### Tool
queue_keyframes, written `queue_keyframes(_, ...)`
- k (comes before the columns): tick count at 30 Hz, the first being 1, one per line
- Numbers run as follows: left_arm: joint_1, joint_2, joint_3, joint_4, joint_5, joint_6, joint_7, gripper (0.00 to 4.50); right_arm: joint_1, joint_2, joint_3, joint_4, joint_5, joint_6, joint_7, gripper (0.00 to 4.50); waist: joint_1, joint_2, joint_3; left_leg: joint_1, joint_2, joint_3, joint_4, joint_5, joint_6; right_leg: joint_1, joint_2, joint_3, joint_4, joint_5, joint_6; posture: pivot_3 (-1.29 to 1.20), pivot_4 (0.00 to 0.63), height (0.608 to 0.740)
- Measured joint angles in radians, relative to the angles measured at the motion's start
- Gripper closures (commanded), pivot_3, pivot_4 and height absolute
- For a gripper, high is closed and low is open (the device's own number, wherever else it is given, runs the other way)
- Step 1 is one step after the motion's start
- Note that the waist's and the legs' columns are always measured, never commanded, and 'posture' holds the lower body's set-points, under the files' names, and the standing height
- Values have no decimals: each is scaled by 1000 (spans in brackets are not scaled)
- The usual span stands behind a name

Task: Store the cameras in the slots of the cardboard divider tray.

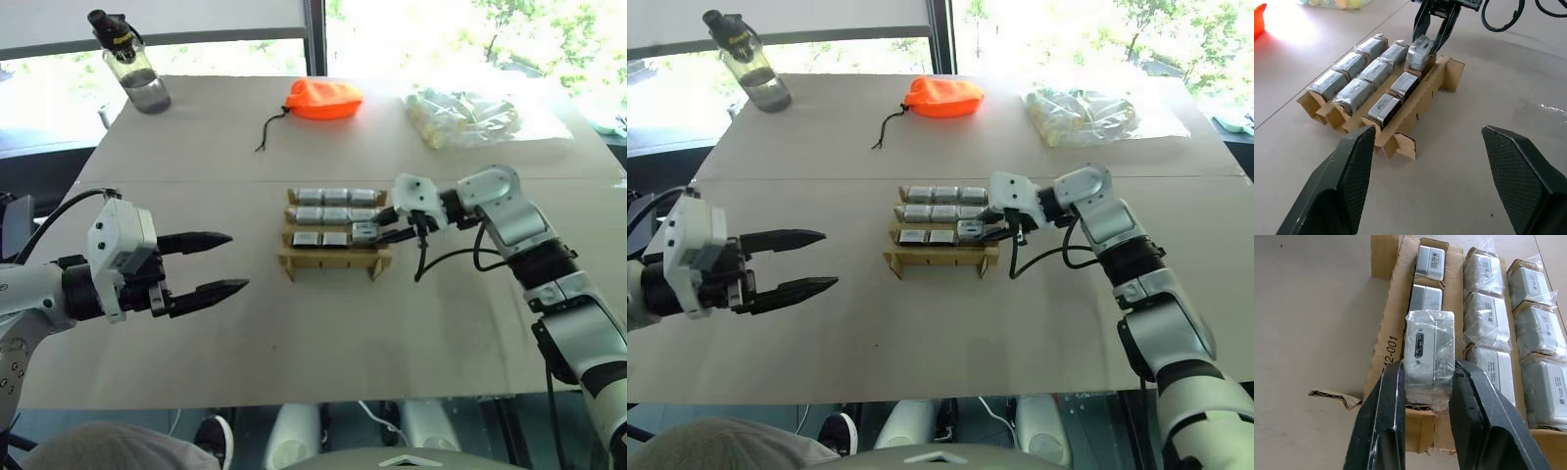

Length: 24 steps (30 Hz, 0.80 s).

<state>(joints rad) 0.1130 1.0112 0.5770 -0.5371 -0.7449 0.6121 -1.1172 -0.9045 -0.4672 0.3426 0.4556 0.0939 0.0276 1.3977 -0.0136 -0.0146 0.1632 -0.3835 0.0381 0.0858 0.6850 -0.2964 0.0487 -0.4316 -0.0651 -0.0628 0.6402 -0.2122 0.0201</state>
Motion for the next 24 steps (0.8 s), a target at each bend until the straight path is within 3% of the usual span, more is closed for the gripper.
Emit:
queue_keyframes(13,-21,9,-10,-2,-3,10,2,908,18,28,-3,36,-4,12,-3,3822,-1,0,0,0,0,0,-1,0,0,0,0,0,0,0,0,0,150,740)
queue_keyframes(14,-27,11,-14,-2,-3,11,3,908,11,33,-2,52,-5,12,0,2784,-1,0,0,0,0,0,-1,0,0,0,0,0,0,0,0,0,150,740)
queue_keyframes(16,-35,14,-22,-3,-4,12,5,908,2,41,0,76,-10,12,11,2055,-1,0,0,0,0,0,-1,0,0,0,0,0,0,0,0,0,150,740)
queue_keyframes(20,-39,19,-29,-2,-4,13,9,908,-6,57,-3,108,-10,11,14,111,-1,0,0,0,0,0,-1,0,0,0,0,0,0,0,0,0,150,740)
queue_keyframes(24,-42,19,-32,-3,-5,14,10,908,-6,53,-13,82,8,36,15,41,-2,1,0,1,0,0,0,0,0,0,0,0,1,0,0,0,150,740)
